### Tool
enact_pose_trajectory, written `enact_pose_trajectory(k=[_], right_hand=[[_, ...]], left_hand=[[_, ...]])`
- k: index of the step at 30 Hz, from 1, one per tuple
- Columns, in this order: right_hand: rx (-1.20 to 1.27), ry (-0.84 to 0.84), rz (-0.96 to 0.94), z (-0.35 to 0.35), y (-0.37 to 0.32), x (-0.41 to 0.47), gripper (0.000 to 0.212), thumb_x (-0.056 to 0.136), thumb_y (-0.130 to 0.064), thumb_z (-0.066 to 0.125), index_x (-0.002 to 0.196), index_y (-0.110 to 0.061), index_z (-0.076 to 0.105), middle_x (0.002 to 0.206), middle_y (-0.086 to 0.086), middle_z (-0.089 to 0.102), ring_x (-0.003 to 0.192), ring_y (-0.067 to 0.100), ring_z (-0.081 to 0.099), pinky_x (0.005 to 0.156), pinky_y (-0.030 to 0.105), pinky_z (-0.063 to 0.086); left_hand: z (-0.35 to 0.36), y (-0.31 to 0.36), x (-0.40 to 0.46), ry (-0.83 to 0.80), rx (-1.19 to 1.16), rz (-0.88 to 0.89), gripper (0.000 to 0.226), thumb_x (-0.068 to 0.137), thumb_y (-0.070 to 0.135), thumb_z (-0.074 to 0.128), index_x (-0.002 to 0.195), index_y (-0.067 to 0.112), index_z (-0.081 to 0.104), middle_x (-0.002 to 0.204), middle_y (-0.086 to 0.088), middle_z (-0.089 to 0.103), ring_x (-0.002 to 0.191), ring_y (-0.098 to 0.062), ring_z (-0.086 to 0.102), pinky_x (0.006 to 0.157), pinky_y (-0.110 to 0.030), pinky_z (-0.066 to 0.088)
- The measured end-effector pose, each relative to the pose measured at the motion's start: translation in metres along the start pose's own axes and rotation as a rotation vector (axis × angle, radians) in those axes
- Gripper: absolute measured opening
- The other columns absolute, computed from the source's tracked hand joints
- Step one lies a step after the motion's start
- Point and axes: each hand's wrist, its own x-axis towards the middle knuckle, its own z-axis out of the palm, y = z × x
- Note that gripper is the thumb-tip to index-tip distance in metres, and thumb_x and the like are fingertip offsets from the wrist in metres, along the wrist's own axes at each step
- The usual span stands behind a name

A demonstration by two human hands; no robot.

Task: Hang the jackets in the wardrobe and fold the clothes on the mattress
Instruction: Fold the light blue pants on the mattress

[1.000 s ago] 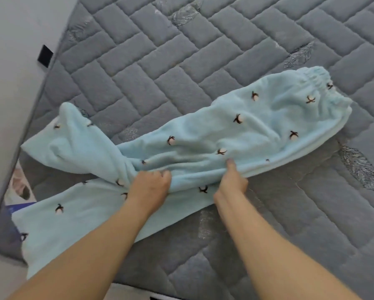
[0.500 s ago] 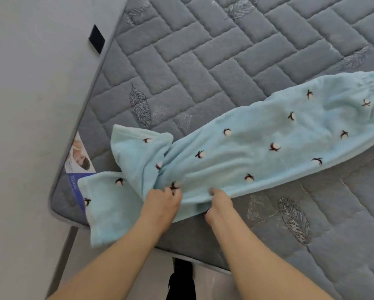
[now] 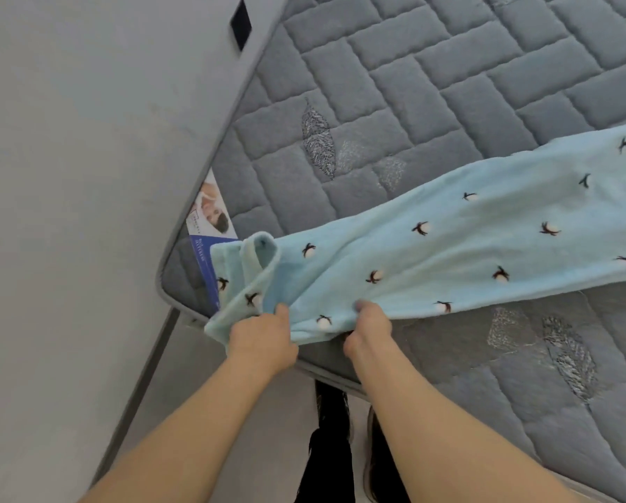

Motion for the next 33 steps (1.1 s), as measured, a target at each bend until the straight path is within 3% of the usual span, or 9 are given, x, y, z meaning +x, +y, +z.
enact_pose_trajectory(k=[4,7,11,15,18,24,26,30,33], right_hand=[[0.122,0.091,-0.056,-0.023,0.001,0.002,0.024,0.082,-0.01,0.059,0.105,-0.014,0.06,0.088,0.002,0.065,0.073,0.021,0.065,0.045,0.022,0.048],[0.208,-0.009,-0.061,-0.02,0.017,-0.008,0.03,0.082,-0.013,0.063,0.111,-0.018,0.063,0.102,0.003,0.07,0.088,0.024,0.07,0.071,0.04,0.061],[0.087,-0.233,0.08,0.009,0.072,-0.031,0.03,0.085,-0.014,0.067,0.115,-0.017,0.064,0.109,0.009,0.072,0.102,0.034,0.068,0.094,0.056,0.052],[-0.058,-0.365,0.163,0.032,0.11,-0.035,0.031,0.088,-0.016,0.07,0.117,-0.007,0.065,0.113,0.013,0.071,0.106,0.032,0.066,0.099,0.048,0.05],[-0.141,-0.415,0.207,0.044,0.109,-0.044,0.032,0.09,-0.02,0.069,0.119,-0.007,0.065,0.116,0.013,0.07,0.107,0.03,0.066,0.101,0.047,0.049],[0.123,-0.794,0.202,0.036,0.02,-0.119,0.046,0.082,-0.026,0.073,0.124,-0.007,0.067,0.125,0.014,0.067,0.108,0.03,0.068,0.088,0.045,0.057],[0.191,-0.772,0.181,0.038,0.014,-0.15,0.046,0.088,-0.031,0.067,0.127,-0.007,0.064,0.125,0.013,0.067,0.105,0.028,0.069,0.083,0.041,0.059],[-0.024,-0.497,0.31,0.058,0.07,-0.18,0.017,0.097,-0.024,0.058,0.096,-0.009,0.066,0.07,0.01,0.071,0.051,0.022,0.067,0.048,0.033,0.058],[0.021,-0.415,0.365,0.064,0.069,-0.186,0.016,0.097,-0.016,0.059,0.111,-0.011,0.064,0.097,0.013,0.074,0.074,0.029,0.071,0.072,0.046,0.06]], left_hand=[[0.02,-0.059,-0.006,0.176,-0.37,-0.148,0.051,0.085,0.035,0.055,0.131,0.017,0.046,0.126,-0.012,0.053,0.112,-0.036,0.052,0.082,-0.041,0.046],[0.018,-0.098,0.017,0.247,-0.707,-0.391,0.067,0.085,0.039,0.062,0.144,0.019,0.037,0.138,-0.017,0.043,0.126,-0.04,0.041,0.101,-0.049,0.039],[0.012,-0.11,0.053,0.198,-0.988,-0.36,0.091,0.082,0.042,0.068,0.156,0.027,0.017,0.153,-0.011,0.034,0.137,-0.038,0.035,0.113,-0.049,0.033],[-0.002,-0.115,0.079,0.073,-1.261,-0.505,0.073,0.062,0.049,0.072,0.129,0.026,0.054,0.136,-0.007,0.044,0.121,-0.031,0.049,0.103,-0.05,0.046],[-0.017,-0.112,0.08,-0.024,-1.317,-0.273,0.028,0.082,0.024,0.073,0.109,0.018,0.069,0.121,-0.006,0.062,0.113,-0.032,0.06,0.101,-0.052,0.049],[-0.158,-0.118,0.035,0.03,-1.839,0.097,0.042,0.091,0.009,0.066,0.13,-0.003,0.055,0.123,-0.026,0.064,0.108,-0.039,0.065,0.084,-0.049,0.059],[-0.187,-0.124,0.012,-0.044,-1.814,0.136,0.034,0.094,0.015,0.063,0.125,0.002,0.062,0.121,-0.021,0.068,0.1,-0.032,0.07,0.076,-0.041,0.061],[-0.173,-0.144,-0.007,0.08,-1.261,-0.303,0.042,0.091,0.017,0.068,0.126,-0.004,0.06,0.126,-0.025,0.063,0.109,-0.034,0.065,0.096,-0.047,0.053],[-0.194,-0.132,-0.009,0.172,-1.269,-0.304,0.052,0.073,0.03,0.064,0.115,0.0,0.065,0.113,-0.021,0.068,0.102,-0.036,0.067,0.091,-0.052,0.056]])
